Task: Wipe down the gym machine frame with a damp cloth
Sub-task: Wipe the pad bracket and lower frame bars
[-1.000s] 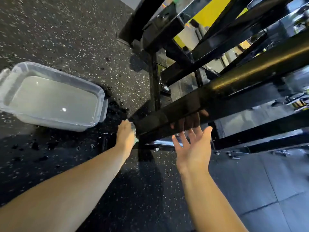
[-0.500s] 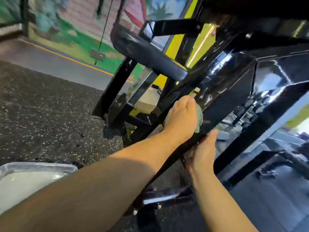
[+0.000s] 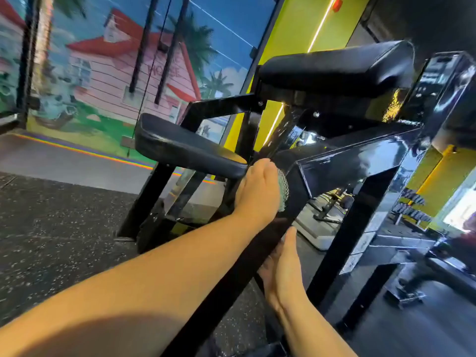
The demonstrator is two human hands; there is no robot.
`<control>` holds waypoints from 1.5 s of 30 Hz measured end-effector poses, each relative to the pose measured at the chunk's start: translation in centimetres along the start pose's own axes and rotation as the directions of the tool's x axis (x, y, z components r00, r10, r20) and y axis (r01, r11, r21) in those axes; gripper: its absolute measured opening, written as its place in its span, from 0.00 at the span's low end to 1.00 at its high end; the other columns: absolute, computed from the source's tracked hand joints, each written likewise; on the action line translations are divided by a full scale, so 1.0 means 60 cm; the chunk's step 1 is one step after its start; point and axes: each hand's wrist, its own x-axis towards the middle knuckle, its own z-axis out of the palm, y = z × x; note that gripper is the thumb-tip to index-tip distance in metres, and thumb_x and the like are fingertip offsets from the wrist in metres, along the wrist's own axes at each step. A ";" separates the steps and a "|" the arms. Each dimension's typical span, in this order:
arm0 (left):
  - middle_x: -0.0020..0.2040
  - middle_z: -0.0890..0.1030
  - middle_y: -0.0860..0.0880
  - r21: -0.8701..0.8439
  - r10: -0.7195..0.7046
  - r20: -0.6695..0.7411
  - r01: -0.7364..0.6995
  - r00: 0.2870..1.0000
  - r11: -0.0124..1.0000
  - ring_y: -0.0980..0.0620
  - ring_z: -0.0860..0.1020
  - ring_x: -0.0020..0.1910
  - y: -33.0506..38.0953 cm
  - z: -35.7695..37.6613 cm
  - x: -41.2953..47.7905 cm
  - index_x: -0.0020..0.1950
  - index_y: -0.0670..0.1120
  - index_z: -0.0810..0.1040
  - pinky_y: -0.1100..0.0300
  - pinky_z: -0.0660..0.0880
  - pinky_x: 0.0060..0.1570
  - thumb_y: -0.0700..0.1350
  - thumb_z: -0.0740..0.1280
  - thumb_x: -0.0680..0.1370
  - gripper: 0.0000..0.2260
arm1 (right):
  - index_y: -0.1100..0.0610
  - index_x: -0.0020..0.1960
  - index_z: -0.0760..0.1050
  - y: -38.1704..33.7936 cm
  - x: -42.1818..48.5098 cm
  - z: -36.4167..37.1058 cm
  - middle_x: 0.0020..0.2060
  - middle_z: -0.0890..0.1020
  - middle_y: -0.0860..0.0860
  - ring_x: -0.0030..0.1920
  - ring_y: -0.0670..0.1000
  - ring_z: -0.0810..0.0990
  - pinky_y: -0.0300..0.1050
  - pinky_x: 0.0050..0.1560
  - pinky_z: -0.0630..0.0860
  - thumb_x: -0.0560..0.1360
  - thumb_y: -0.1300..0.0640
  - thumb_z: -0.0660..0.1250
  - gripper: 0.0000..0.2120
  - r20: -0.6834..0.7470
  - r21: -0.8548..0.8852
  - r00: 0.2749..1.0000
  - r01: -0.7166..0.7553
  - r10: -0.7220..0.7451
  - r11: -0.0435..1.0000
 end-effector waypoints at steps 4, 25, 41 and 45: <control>0.70 0.69 0.50 0.014 0.040 -0.018 -0.040 0.999 0.999 0.52 0.66 0.69 -0.080 -0.009 -0.070 0.72 0.47 0.64 0.56 0.61 0.70 0.61 0.42 0.74 0.33 | 0.58 0.53 0.80 -0.016 0.020 -0.021 0.43 0.84 0.54 0.48 0.57 0.82 0.53 0.56 0.77 0.76 0.33 0.50 0.32 0.078 -0.122 0.997 0.028 -0.019 0.992; 0.75 0.62 0.49 -0.091 0.010 0.050 -0.005 0.999 0.996 0.52 0.59 0.73 0.071 0.012 0.058 0.75 0.46 0.60 0.63 0.53 0.68 0.47 0.48 0.83 0.20 | 0.53 0.63 0.76 -0.152 0.034 0.031 0.50 0.85 0.54 0.47 0.51 0.84 0.43 0.37 0.79 0.78 0.35 0.53 0.27 0.073 0.045 0.993 0.094 -0.097 0.995; 0.63 0.75 0.47 0.549 0.015 0.369 -0.231 0.929 0.803 0.46 0.73 0.57 0.151 0.026 0.101 0.61 0.49 0.72 0.54 0.68 0.53 0.57 0.49 0.80 0.19 | 0.51 0.33 0.77 -0.352 0.023 -0.032 0.29 0.81 0.47 0.34 0.46 0.79 0.43 0.43 0.72 0.80 0.48 0.59 0.20 0.385 -0.900 0.807 0.436 -0.447 0.012; 0.60 0.75 0.47 0.555 0.066 0.344 -0.260 0.937 0.790 0.46 0.73 0.55 0.128 0.012 0.079 0.56 0.47 0.73 0.52 0.69 0.52 0.48 0.50 0.83 0.13 | 0.56 0.46 0.80 -0.403 0.078 -0.039 0.45 0.82 0.50 0.49 0.53 0.77 0.48 0.51 0.70 0.78 0.52 0.58 0.14 0.581 -0.772 0.480 0.580 -0.657 -0.260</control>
